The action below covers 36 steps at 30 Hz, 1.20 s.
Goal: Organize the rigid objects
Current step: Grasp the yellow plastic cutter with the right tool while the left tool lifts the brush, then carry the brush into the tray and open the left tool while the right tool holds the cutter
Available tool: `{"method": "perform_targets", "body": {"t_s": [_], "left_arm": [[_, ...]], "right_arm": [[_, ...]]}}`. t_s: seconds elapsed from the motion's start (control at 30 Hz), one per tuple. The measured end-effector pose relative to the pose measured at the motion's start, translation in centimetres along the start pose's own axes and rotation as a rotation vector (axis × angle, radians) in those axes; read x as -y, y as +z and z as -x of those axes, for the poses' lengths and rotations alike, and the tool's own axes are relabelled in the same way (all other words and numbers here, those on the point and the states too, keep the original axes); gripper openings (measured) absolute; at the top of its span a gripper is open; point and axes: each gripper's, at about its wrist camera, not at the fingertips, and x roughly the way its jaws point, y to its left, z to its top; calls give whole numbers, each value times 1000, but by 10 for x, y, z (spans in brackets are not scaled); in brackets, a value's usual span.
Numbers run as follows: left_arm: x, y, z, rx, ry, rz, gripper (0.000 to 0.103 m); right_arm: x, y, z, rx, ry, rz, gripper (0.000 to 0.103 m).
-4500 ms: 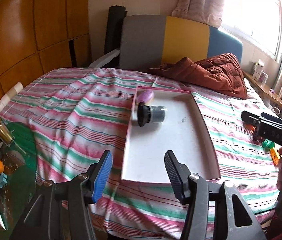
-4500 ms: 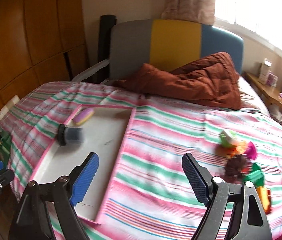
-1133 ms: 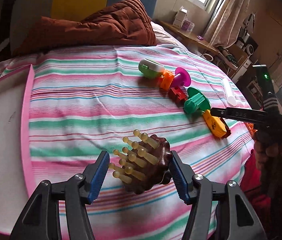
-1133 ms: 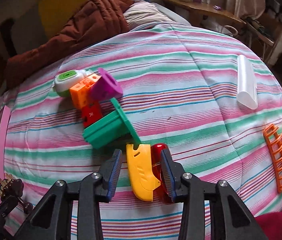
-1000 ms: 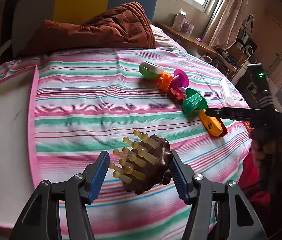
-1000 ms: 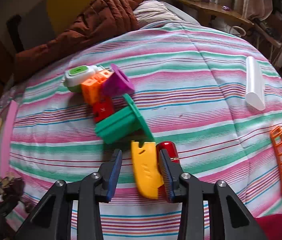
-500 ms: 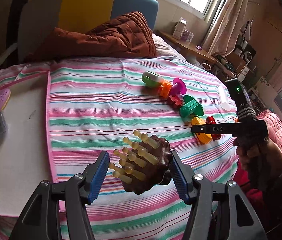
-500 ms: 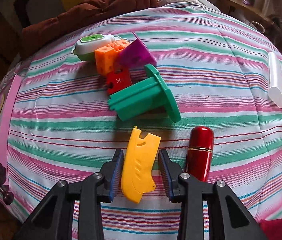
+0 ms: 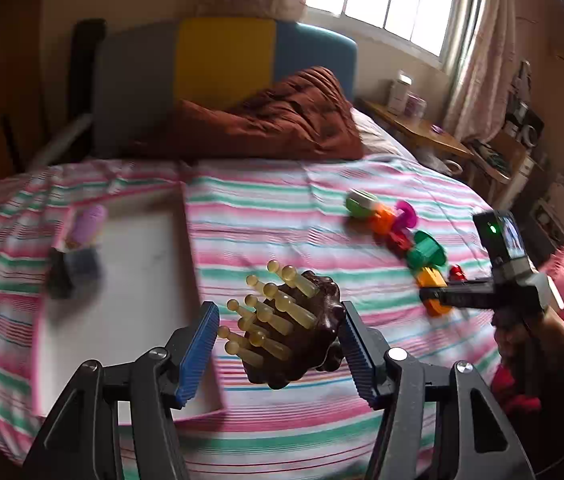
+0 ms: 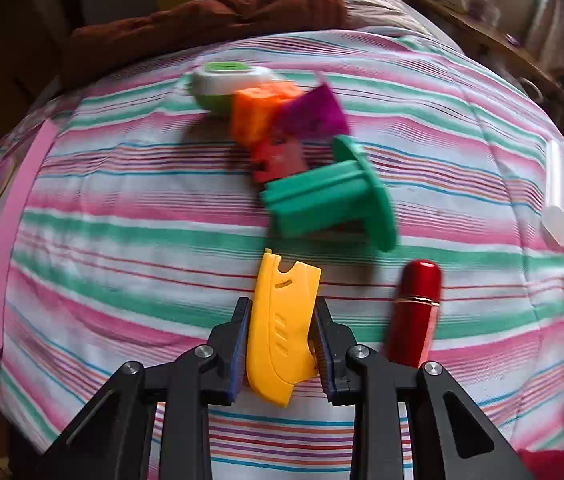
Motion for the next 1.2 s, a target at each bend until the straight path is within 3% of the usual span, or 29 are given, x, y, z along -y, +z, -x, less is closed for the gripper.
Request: {"method": "perform_targets", "body": {"t_s": [0.23, 0.47, 0.77, 1.2], "left_arm": [[-29, -1, 18, 40, 109, 31, 61], [-61, -9, 23, 29, 163, 89, 61], [-123, -24, 25, 3, 164, 192, 61], [-168, -24, -24, -88, 200, 168, 61]], "right_arm": [[-33, -8, -3, 36, 25, 97, 30], [-31, -7, -5, 53, 22, 108, 30], [-33, -9, -7, 67, -13, 142, 30], [-40, -7, -10, 73, -25, 153, 30]]}}
